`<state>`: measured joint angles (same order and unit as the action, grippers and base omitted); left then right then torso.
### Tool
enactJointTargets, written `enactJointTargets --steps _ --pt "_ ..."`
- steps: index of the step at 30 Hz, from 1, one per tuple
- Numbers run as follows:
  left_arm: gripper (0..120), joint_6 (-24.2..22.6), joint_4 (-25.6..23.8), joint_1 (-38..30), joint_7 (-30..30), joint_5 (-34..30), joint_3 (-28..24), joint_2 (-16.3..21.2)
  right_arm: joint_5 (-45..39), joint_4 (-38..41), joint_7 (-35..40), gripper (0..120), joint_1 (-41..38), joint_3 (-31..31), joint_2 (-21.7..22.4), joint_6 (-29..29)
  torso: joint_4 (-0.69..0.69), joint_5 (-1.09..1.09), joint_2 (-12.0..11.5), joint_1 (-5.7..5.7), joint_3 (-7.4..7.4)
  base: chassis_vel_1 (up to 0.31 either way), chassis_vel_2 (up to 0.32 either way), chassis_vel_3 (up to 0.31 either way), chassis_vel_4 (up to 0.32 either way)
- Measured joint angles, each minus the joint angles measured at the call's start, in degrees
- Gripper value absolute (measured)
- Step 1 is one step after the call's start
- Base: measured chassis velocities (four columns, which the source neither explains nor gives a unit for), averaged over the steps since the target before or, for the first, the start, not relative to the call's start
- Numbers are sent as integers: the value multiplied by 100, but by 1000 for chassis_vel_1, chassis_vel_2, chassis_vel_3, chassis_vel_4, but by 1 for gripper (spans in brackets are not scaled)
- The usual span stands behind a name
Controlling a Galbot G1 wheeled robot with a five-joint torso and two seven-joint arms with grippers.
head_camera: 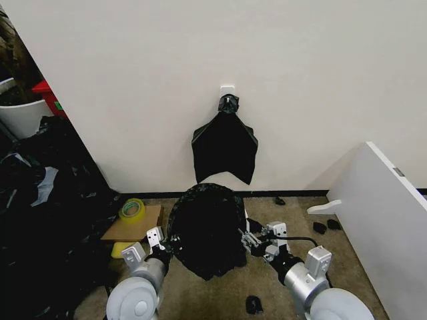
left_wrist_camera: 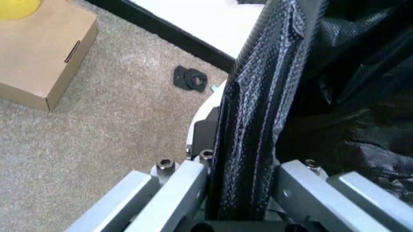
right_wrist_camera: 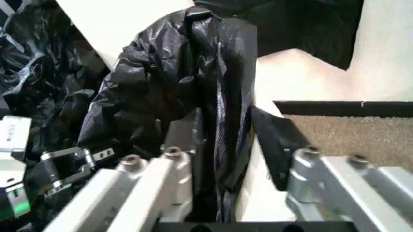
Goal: Place the garbage bag over the trash bin.
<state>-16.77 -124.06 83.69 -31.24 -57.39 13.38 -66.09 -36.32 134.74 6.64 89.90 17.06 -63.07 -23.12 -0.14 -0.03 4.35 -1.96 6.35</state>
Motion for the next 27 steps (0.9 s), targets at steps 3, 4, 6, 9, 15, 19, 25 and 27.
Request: enactJointTargets --steps 3,4,6,9,15,19,25,27 --pt "0 2 -41 17 17 8 -1 10 -52 -13 26 14 -46 13 36 -25 0 0 0 0 0 0 0 0 0" --pt "0 4 -52 21 21 9 -1 13 -62 -14 31 11 -59 14 46 -31 0 0 0 0 0 0 0 0 0" --pt "0 6 -60 22 24 9 3 13 -79 -14 45 6 -82 14 61 -39 0 0 0 0 0 0 0 0 0" --pt "0 14 -61 30 30 9 13 9 -105 -11 78 0 -117 13 76 -44 0 0 0 0 0 0 0 0 0" --pt "0 27 -35 42 37 9 27 -8 -111 -7 119 0 -119 63 94 -34 0 0 0 0 0 0 0 0 0" --pt "0 30 -25 49 42 9 47 -10 -194 18 179 0 -123 203 79 -22 0 0 0 0 0 0 0 0 0" --pt "0 22 -69 55 53 -91 64 -7 -198 -281 160 0 -175 316 112 54 -1 0 0 0 0 0 0 0 0" --pt "0 3 -85 62 62 -134 66 -6 -198 -394 127 0 -208 312 131 108 0 0 0 0 0 0 0 0 0"
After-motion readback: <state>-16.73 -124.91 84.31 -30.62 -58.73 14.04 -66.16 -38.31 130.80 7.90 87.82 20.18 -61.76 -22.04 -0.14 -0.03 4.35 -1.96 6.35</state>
